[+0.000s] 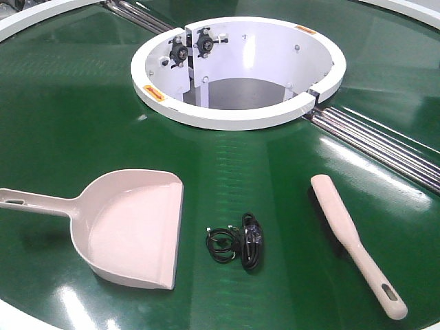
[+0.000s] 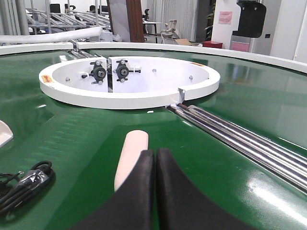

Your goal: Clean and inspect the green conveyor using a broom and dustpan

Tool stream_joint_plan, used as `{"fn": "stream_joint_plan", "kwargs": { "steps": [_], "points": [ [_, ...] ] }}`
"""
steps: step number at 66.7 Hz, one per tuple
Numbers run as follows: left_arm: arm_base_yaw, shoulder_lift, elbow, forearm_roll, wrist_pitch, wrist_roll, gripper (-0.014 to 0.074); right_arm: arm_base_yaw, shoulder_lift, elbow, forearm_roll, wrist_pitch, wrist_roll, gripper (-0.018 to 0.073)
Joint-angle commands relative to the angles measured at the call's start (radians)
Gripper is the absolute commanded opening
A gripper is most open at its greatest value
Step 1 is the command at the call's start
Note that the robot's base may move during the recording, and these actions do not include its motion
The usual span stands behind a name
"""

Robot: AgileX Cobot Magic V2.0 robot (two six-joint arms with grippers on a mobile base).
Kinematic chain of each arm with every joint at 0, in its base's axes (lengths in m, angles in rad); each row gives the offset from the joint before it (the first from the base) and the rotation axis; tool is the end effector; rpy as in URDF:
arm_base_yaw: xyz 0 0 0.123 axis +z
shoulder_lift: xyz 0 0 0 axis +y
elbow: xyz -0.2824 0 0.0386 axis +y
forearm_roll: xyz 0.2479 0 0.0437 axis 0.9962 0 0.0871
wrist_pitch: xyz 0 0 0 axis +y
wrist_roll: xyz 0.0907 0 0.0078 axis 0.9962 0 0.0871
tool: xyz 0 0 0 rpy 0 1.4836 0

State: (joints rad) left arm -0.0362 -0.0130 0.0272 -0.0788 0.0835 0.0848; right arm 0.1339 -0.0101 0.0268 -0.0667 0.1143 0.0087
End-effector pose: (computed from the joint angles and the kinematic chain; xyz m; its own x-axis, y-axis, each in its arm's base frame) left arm 0.0566 -0.0027 0.1970 -0.0100 0.0066 -0.9999 0.0428 0.9991 0.0062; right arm 0.0563 0.0069 0.1942 -0.0358 -0.0629 -0.9974 -0.1282 0.9901 -0.0578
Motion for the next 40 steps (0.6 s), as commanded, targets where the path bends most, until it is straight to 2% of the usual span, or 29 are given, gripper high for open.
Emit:
{"fn": "stream_joint_plan", "kwargs": {
  "steps": [1,40],
  "points": [
    [0.0,-0.014,0.031,-0.002,-0.071,-0.01,-0.0007,0.0,-0.018,0.022,-0.009,-0.073,-0.009,-0.001],
    [0.0,-0.014,0.031,-0.002,-0.071,-0.01,-0.0007,0.0,-0.018,0.022,-0.009,-0.073,-0.009,-0.001]
  ]
}}
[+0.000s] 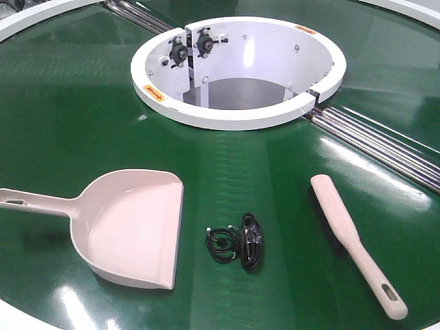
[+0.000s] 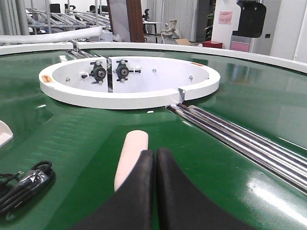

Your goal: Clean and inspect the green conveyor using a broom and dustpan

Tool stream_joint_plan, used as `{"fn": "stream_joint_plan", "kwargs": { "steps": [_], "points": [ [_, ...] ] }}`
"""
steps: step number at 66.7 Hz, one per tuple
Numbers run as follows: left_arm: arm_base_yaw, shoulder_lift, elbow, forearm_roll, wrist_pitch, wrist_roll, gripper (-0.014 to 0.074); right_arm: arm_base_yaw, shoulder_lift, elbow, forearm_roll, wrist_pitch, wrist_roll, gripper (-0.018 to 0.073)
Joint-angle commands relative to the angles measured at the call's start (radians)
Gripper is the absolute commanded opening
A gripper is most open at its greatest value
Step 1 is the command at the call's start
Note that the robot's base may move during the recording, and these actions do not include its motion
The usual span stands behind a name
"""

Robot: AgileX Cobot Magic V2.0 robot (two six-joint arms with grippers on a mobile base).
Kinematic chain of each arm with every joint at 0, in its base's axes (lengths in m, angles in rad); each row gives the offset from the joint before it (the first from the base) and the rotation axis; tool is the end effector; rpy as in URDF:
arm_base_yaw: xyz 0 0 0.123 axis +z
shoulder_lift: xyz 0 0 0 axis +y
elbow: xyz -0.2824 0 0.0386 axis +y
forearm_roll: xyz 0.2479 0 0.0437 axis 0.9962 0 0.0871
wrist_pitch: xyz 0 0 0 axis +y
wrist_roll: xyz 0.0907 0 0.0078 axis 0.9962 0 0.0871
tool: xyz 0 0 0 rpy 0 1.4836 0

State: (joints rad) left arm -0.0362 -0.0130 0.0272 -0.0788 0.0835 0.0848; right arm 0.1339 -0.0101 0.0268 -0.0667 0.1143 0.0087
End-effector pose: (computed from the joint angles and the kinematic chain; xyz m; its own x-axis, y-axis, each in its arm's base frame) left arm 0.0566 -0.0027 0.1970 -0.0100 0.0066 -0.9999 0.0428 0.9991 0.0062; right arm 0.0563 0.0069 0.1942 -0.0358 -0.0629 -0.9974 -0.1282 0.9901 -0.0578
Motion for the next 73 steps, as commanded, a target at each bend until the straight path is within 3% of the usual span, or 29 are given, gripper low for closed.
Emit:
{"fn": "stream_joint_plan", "kwargs": {
  "steps": [1,27,44,52,62,73],
  "points": [
    [0.0,-0.014,0.031,-0.002,-0.071,-0.01,-0.0007,0.0,-0.018,0.022,-0.009,-0.073,-0.009,-0.001],
    [0.0,-0.014,0.031,-0.003,-0.078,-0.01,-0.0007,0.0,-0.018,0.022,-0.009,-0.073,-0.009,-0.001],
    [0.0,-0.013,-0.001,-0.002,-0.304,-0.006,-0.0007,0.0,-0.018,0.022,-0.009,-0.073,-0.009,-0.001],
    [0.0,0.016,-0.101,-0.002,-0.334,0.041,-0.0007,0.0,-0.018,0.022,-0.009,-0.073,-0.009,-0.001],
    [0.0,0.167,-0.273,-0.003,-0.257,0.063,-0.0007,0.0,-0.018,0.022,-0.009,-0.073,-0.009,-0.001],
    [0.0,0.39,-0.463,-0.003,-0.024,0.061,-0.0007,0.0,-0.018,0.022,-0.009,-0.073,-0.009,-0.001]
  ]
}}
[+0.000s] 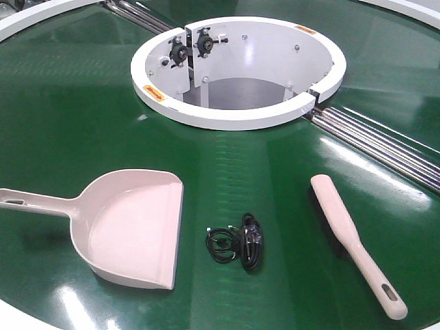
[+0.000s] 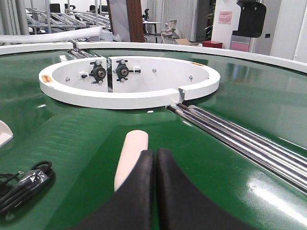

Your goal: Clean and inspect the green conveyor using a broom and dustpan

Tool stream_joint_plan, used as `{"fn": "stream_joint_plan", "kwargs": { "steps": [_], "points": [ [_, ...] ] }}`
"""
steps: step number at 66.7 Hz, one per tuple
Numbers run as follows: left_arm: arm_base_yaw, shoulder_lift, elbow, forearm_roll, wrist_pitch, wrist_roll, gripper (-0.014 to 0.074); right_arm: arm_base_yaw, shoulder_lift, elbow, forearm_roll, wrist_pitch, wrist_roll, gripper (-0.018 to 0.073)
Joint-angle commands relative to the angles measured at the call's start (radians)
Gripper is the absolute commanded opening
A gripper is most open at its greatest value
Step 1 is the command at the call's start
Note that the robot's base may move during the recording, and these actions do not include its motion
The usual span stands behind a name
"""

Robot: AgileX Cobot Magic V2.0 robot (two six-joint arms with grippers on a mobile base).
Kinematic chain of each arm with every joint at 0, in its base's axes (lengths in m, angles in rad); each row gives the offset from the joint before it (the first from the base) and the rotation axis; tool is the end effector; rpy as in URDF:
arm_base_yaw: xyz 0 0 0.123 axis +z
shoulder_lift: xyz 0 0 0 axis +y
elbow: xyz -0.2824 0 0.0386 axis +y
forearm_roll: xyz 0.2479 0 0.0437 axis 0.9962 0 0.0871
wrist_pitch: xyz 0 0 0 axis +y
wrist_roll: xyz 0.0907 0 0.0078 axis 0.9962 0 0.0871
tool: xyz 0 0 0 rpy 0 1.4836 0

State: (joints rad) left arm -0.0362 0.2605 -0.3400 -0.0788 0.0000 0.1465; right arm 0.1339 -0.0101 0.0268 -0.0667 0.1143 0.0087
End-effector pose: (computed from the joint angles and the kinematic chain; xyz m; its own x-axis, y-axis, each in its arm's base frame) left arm 0.0705 -0.0026 0.3113 0.1679 0.0616 -0.9839 0.0249 0.9975 0.0667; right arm 0.0563 0.0069 0.1942 -0.0358 -0.0629 -0.9974 -0.1282 0.9901 -0.0578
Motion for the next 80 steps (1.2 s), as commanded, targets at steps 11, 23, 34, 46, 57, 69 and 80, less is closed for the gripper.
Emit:
{"fn": "stream_joint_plan", "kwargs": {
  "steps": [11,23,34,46,57,69,80],
  "points": [
    [0.0,0.288,-0.18,-0.011,0.233,0.0,-0.0007,0.0,-0.018,0.022,-0.009,-0.073,-0.009,-0.001],
    [0.0,0.379,-0.177,-0.01,0.244,0.0,-0.0007,0.0,-0.018,0.022,-0.009,-0.073,-0.009,-0.001],
    [0.0,0.4,-0.179,-0.011,0.235,-0.001,0.0003,0.0,-0.018,0.022,-0.009,-0.073,-0.009,-0.001],
    [0.0,0.4,-0.185,-0.01,0.231,0.0,0.0079,0.0,-0.018,0.022,-0.009,-0.073,-0.009,-0.001],
    [0.0,0.4,-0.193,-0.01,0.243,0.0,0.0231,0.0,-0.018,0.022,-0.009,-0.073,-0.009,-0.001],
    [0.0,0.4,-0.194,-0.011,0.243,0.0,0.0421,0.0,-0.018,0.022,-0.009,-0.073,-0.009,-0.001],
    [0.0,0.4,-0.194,-0.011,0.236,0.0,0.0454,0.0,-0.018,0.022,-0.009,-0.073,-0.009,-0.001]
  ]
}}
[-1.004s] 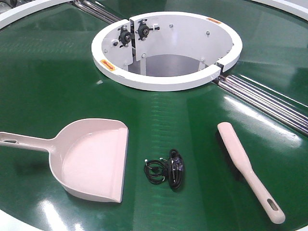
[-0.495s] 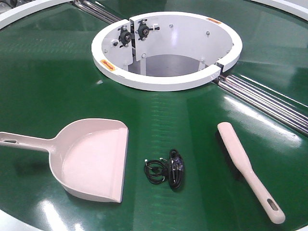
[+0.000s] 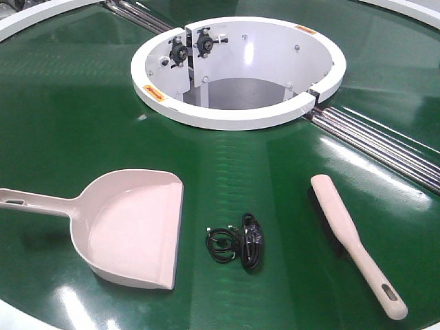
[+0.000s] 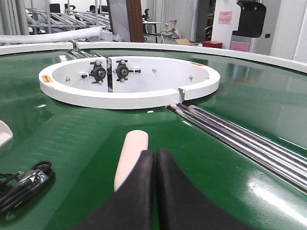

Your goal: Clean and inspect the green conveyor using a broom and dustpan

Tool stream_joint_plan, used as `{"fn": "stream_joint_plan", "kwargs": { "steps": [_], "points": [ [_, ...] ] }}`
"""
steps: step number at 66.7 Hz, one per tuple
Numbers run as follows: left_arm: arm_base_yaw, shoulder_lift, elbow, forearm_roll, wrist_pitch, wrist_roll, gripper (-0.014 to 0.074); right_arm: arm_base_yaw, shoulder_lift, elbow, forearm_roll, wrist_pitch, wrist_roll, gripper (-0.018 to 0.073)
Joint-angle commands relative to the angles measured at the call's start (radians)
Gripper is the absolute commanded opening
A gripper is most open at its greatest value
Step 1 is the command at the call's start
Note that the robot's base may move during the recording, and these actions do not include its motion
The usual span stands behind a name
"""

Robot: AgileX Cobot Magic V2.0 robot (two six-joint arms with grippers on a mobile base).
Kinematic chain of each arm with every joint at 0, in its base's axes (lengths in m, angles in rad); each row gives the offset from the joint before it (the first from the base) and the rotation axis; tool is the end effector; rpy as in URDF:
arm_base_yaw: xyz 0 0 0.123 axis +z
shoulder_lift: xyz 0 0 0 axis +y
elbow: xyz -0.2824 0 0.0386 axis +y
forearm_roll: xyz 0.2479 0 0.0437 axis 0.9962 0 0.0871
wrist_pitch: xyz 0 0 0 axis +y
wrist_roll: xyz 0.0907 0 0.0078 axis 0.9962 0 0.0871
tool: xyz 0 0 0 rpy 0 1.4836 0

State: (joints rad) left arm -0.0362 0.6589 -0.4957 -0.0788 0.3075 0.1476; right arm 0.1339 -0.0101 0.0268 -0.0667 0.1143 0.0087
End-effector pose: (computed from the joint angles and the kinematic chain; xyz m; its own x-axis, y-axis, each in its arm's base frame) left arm 0.1363 -0.0071 0.2952 -0.3679 0.0858 -0.9259 0.0851 0.9947 0.0583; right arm 0.0563 0.0069 0.1942 -0.0358 -0.0629 -0.9974 -0.1282 0.9901 -0.0578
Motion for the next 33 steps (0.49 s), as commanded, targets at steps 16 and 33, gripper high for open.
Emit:
{"fn": "stream_joint_plan", "kwargs": {
  "steps": [16,33],
  "points": [
    [0.0,0.011,-0.108,-0.06,-0.03,0.02,0.0449,0.0,-0.018,0.022,-0.009,-0.073,-0.009,-0.001],
    [0.0,0.207,-0.464,-0.063,0.353,0.17,0.0449,0.0,-0.018,0.022,-0.009,-0.073,-0.009,-0.001]
  ]
}}
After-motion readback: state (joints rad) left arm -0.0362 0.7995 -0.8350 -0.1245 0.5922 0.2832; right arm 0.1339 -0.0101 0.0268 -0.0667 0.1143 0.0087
